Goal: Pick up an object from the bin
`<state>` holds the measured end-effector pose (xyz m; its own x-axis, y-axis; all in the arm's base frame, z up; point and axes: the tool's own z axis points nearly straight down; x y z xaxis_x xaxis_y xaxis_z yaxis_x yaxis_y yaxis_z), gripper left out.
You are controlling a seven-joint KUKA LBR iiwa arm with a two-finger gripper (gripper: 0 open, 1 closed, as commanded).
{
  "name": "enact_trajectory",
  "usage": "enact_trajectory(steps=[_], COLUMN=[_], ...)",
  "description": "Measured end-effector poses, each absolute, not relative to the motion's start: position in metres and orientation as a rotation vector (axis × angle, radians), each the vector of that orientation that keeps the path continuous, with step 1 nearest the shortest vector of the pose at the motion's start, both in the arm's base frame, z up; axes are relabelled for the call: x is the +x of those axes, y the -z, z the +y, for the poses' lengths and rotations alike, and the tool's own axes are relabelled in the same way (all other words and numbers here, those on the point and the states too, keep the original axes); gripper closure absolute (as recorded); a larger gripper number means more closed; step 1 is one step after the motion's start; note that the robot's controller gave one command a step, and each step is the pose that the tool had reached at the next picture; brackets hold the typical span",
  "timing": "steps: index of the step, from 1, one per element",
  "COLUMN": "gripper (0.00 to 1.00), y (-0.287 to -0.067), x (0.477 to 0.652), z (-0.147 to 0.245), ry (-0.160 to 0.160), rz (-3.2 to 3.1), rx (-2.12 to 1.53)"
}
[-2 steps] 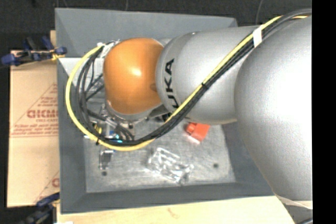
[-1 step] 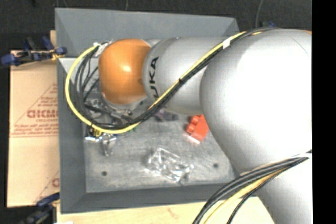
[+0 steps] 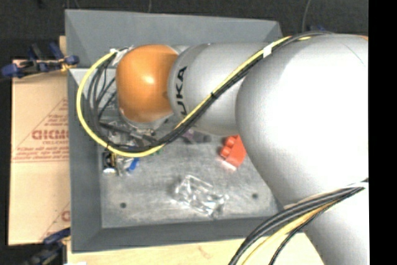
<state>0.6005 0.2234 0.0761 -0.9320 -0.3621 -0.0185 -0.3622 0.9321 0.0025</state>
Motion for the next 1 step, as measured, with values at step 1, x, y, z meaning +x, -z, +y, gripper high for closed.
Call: enact_trajectory(steps=[1], gripper=[1.0], y=[-0.2539], x=[0.6058], z=[0.216], ry=[0.0], rz=[3.079], rx=[-0.551])
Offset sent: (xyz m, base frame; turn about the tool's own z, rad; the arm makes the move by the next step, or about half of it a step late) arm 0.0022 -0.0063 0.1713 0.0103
